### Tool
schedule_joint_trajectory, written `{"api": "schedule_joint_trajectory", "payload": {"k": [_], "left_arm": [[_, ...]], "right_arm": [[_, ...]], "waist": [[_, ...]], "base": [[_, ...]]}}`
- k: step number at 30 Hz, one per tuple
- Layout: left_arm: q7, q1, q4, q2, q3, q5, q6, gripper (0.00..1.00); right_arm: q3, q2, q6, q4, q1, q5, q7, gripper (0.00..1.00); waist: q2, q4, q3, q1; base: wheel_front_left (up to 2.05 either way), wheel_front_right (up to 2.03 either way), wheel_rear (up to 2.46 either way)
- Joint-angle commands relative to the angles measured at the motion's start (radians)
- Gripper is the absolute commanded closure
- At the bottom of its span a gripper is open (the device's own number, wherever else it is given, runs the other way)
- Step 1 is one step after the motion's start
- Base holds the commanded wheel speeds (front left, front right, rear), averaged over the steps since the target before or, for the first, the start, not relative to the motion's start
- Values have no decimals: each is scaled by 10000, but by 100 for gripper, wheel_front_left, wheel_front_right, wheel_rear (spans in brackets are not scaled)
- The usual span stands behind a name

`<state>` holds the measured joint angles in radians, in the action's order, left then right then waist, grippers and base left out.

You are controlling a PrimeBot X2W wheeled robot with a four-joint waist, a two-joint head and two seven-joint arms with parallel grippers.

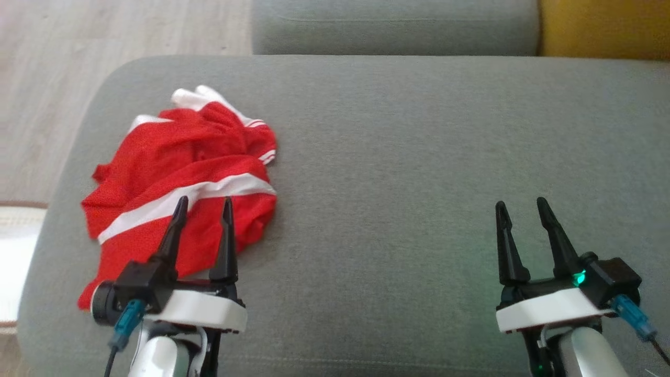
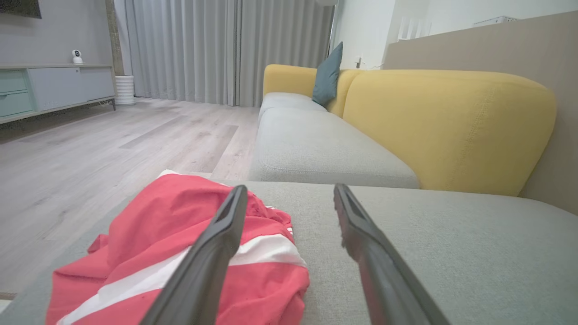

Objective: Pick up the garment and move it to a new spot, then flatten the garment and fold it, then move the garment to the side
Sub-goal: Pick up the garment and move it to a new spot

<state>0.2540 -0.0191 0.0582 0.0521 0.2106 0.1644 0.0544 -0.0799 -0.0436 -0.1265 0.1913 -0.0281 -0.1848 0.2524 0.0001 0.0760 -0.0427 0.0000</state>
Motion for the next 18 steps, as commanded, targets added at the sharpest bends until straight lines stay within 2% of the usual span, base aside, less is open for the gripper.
{"api": "schedule_joint_trajectory", "payload": {"k": [1, 18], "left_arm": [[78, -175, -377, -17, -401, 55, 59, 0], [78, 171, -488, -18, -687, 65, 20, 0]], "right_arm": [[-243, -66, -42, -350, -244, 18, 93, 0], [-606, -66, -42, -229, 69, -303, 93, 0]], "waist": [[-1, 338, 68, 0], [-1, 2491, 461, 0]], "base": [[0, 0, 0], [0, 0, 0]]}}
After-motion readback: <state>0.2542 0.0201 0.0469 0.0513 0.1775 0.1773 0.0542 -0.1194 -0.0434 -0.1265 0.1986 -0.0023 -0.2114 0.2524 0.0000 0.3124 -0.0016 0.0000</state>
